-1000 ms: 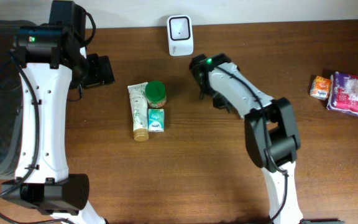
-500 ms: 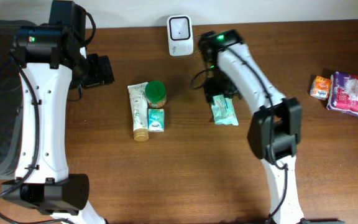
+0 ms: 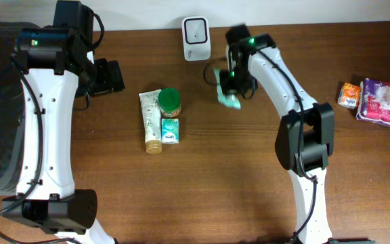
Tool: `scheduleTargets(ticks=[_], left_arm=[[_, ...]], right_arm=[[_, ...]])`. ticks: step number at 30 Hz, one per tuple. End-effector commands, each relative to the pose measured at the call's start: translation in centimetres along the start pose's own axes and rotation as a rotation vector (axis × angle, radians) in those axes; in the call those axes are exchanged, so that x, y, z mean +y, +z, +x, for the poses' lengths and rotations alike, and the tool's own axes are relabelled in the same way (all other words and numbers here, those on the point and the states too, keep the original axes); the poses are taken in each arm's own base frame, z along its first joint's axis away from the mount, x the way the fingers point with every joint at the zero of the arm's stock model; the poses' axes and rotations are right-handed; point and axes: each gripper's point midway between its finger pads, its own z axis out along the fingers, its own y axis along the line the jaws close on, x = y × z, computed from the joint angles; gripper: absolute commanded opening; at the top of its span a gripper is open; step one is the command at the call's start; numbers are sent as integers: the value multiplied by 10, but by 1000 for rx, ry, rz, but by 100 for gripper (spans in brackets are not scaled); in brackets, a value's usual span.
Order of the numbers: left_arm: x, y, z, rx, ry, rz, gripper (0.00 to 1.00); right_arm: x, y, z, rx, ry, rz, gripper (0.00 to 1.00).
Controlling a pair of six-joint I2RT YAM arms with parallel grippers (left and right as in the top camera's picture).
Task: Scan the item barcode
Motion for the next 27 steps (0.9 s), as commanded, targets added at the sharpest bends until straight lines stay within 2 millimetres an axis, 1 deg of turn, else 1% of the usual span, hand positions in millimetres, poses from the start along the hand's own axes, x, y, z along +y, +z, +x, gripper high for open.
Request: scheduleTargets(ticks=[1, 2, 3, 4, 5, 6, 7, 8, 9, 10, 11, 12, 13, 14, 16, 18, 19, 20, 21, 22, 23, 24, 25, 26, 27], left_arm=[[2, -3, -1, -12, -12, -5, 99], [2, -3, -1, -12, -13, -5, 99], [2, -3, -1, -12, -12, -5, 99], [2, -3, -1, -12, -13, -5, 99], [2, -3, -1, -12, -13, -5, 99], [2, -3, -1, -12, -12, -5, 99], [2, -3, -1, -12, -13, -5, 99], [2, -3, -1, -12, -12, -5, 99], [2, -3, -1, -11, -13, -5, 99], [2, -3, -1, -12, -12, -5, 99], [2, -3, -1, -12, -12, -5, 99], [2, -3, -1, -12, -13, -5, 99], [2, -3, -1, -12, -13, -5, 99], [2, -3, -1, -12, -12, -5, 99], [2, -3, -1, -12, -12, -5, 99], [2, -3, -1, -12, -12, -5, 99], [2, -3, -1, -12, -12, -5, 99], [2, -3, -1, -12, -12, -5, 99], [2, -3, -1, -12, -12, -5, 99], [2, -3, -1, -12, -12, -5, 99], [2, -3, -1, -12, -12, -5, 99], [2, -3, -1, -12, -13, -5, 99], [2, -3, -1, -12, -12, -5, 99], [2, -3, -1, -12, -12, -5, 99], [2, -3, -1, -12, -13, -5, 99]], right_arm=[[35, -40, -76, -314, -51, -127, 4], [46, -50, -105, -443, -58, -163, 4], [53, -58, -124, -537, -78, -184, 4], [59, -67, -147, -656, -68, -205, 4], [58, -71, -163, -730, -8, -210, 4], [58, -67, -177, -782, 58, -242, 4], [60, -60, -185, -813, 75, -271, 4], [63, -52, -190, -831, 73, -281, 4], [70, -36, -196, -862, 57, -296, 4], [70, -30, -198, -883, 57, -269, 4], [70, -30, -199, -899, 33, -228, 4], [74, -32, -200, -916, -18, -210, 4], [81, -29, -197, -912, -72, -191, 4], [83, -25, -194, -898, -103, -173, 4], [80, -19, -190, -881, -123, -130, 4], [76, -32, -194, -903, -115, -123, 4], [66, -48, -198, -925, -94, -95, 4], [54, -61, -199, -938, -67, -50, 4], [40, -76, -200, -951, -37, -1, 4], [11, -100, -196, -949, 22, 99, 4], [-17, -119, -189, -929, 71, 180, 4], [-67, -141, -167, -859, 149, 329, 4], [-99, -149, -150, -806, 195, 434, 4], [-143, -155, -124, -712, 252, 562, 4], [-183, -152, -95, -588, 293, 650, 4]])
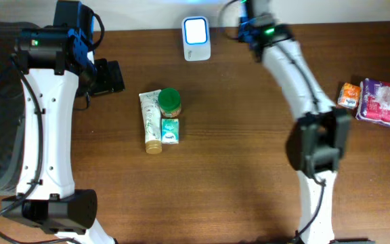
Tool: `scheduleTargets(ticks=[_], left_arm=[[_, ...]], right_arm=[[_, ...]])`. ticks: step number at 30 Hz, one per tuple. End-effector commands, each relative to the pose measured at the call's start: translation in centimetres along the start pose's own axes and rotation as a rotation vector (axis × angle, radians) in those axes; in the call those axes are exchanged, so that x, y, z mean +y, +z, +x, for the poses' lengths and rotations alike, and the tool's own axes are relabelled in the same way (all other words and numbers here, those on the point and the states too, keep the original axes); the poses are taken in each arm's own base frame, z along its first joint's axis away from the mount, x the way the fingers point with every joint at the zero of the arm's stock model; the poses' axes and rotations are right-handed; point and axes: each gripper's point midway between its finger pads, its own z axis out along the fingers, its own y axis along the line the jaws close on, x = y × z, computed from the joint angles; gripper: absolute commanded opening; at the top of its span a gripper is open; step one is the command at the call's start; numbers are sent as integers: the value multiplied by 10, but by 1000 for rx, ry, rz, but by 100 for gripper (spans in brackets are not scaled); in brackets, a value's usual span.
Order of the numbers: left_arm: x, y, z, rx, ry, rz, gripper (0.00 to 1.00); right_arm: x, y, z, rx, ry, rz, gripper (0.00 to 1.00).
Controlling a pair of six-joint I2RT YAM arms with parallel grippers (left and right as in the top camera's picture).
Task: Scan the item barcode
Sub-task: 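Carry the wipes pack right and drop it beside the other packages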
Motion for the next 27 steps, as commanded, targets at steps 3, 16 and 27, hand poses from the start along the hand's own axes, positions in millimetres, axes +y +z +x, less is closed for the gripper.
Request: scheduleTargets(ticks=[3, 16, 27], left_arm=[[2, -3, -1, -11, -13, -5, 99], [2, -3, -1, -11, -13, -5, 99], [2, -3, -1, -11, -13, -5, 99]], right_arm=[[-185, -9, 69, 358, 35, 387, 4], [-289, -38, 170, 765, 251, 369, 99], [-188, -223, 79, 495, 416, -119, 99]])
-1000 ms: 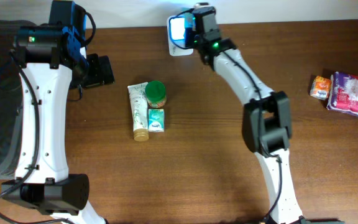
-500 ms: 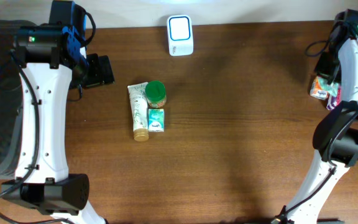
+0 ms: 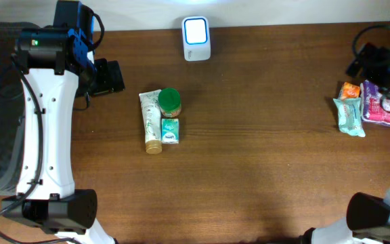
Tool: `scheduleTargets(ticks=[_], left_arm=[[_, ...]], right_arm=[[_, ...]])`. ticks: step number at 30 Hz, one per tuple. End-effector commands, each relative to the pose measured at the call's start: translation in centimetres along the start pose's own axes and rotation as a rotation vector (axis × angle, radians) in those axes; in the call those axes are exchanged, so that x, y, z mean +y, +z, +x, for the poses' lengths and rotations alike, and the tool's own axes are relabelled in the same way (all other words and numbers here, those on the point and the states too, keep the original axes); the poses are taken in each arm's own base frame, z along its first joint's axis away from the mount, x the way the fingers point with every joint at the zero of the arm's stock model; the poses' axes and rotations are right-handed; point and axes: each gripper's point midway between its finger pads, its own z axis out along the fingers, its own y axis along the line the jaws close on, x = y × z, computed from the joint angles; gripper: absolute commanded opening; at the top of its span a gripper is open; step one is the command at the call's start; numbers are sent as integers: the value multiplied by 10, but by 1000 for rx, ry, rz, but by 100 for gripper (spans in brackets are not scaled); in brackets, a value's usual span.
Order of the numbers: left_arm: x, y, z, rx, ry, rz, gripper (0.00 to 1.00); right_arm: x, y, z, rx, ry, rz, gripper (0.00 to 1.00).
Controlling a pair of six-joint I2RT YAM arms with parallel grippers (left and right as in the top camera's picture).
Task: Scan the item barcode
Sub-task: 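Carry the wipes pack right and drop it beside the other packages, then reach the left gripper to the green-lidded jar and grasp it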
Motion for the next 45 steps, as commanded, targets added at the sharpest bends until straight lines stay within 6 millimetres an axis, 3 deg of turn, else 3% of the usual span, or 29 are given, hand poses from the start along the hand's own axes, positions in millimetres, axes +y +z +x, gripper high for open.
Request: scheduleTargets(ticks=[1, 22, 24, 26, 27, 28, 31, 33, 37, 40, 45], left_arm=[[2, -3, -1, -12, -12, -5, 99], [2, -3, -1, -12, -12, -5, 99], [19, -4, -6, -45, -10, -103, 99], [18, -4, -8, -50, -16, -100, 99], [12, -4, -18, -90, -57, -64, 99], [-19, -6, -28, -111, -91, 108, 99], [-64, -16, -15, -28, -69, 367, 99], [-87, -14, -10, -13, 8, 406, 92], [-134, 25, 8, 44, 159, 305, 99], [-152, 60, -9, -19, 203, 196, 99], [-168, 123, -8, 60, 222, 158, 99]], right_arm=[[19, 26, 16, 116, -30, -35, 99], [24, 28, 17, 121, -42, -38, 99], [24, 28, 17, 121, -42, -38, 99], [24, 28, 17, 121, -42, -38, 99], [24, 28, 17, 121, -42, -38, 99], [24, 28, 17, 121, -42, -38, 99], [24, 28, 17, 121, -42, -38, 99], [24, 28, 17, 121, -42, -38, 99], [24, 28, 17, 121, -42, -38, 99], [24, 28, 17, 121, -42, -38, 99], [24, 28, 17, 121, -42, -38, 99]])
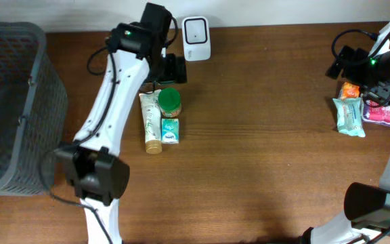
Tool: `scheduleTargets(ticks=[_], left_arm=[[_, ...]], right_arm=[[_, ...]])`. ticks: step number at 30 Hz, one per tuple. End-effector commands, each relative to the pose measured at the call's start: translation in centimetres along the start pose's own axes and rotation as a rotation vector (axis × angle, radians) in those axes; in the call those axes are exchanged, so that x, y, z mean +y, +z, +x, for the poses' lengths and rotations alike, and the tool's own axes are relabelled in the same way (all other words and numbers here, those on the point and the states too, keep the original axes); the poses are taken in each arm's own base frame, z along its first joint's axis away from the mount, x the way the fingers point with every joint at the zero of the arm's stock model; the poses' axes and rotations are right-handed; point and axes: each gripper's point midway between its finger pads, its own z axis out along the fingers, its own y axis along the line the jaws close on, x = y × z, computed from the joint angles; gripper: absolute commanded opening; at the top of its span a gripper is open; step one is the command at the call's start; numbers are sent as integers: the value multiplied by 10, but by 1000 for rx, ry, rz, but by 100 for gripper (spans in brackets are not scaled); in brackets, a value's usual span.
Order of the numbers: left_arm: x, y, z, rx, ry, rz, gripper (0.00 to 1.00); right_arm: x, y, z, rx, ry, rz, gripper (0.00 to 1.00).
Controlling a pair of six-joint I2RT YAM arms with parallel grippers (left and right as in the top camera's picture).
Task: Scan the item barcode
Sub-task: 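Reach the left gripper to the green-lidded jar and grasp it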
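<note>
The white barcode scanner (196, 38) stands at the table's back edge, its face dark. A pale green packet (349, 116) lies flat at the far right, apart from my right gripper (342, 62), which hangs open and empty just behind it. My left gripper (172, 69) is open, left of the scanner and just behind the green-lidded jar (170, 102). Beside the jar lie a cream tube (152, 122) and a small teal box (170, 131). Nothing is held.
A grey mesh basket (12, 102) fills the left side. An orange pack (349, 91) and a purple packet (383, 112) sit at the right edge beside the green packet. The left arm (114, 102) stretches diagonally over the table's left half.
My left arm has swung from the far left to just behind the jar, beside the scanner, uncovering the basket. The scanner's face has gone dark. The right gripper has shifted slightly left; the green packet is unmoved.
My right gripper held the green packet next to the scanner. Then it was up by the lit scanner. Then the packet lay at the far right by the orange and purple packs, the gripper off it. Now the left gripper is behind the jar group.
</note>
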Motion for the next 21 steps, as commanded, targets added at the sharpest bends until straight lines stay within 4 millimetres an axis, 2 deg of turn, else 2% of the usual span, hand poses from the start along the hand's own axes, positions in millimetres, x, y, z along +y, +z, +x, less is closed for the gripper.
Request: scheduleTargets(ticks=[1, 4, 8, 13, 15, 16, 18, 19, 21], left_arm=[[2, 46, 3, 66, 30, -44, 100], [1, 73, 5, 101, 63, -50, 99], [-12, 94, 18, 158, 134, -26, 99], [-4, 119, 22, 186, 145, -89, 99], [-1, 132, 32, 232, 147, -103, 100], [0, 134, 36, 248, 148, -109, 94], [1, 135, 37, 253, 149, -110, 67], [1, 134, 39, 260, 148, -112, 64], [1, 133, 43, 278, 148, -108, 64]], right_arm=[[5, -3, 2, -3, -7, -16, 99], [5, -3, 2, -2, -7, -16, 99], [5, -3, 2, -2, -7, -16, 98], [5, -3, 2, -3, -7, -16, 99], [5, -3, 2, -3, -7, -16, 99], [5, -3, 2, -2, -7, -16, 98], [5, -3, 2, -2, -7, -16, 99], [5, -3, 2, -3, -7, -16, 99], [5, -3, 2, -2, -7, -16, 99]])
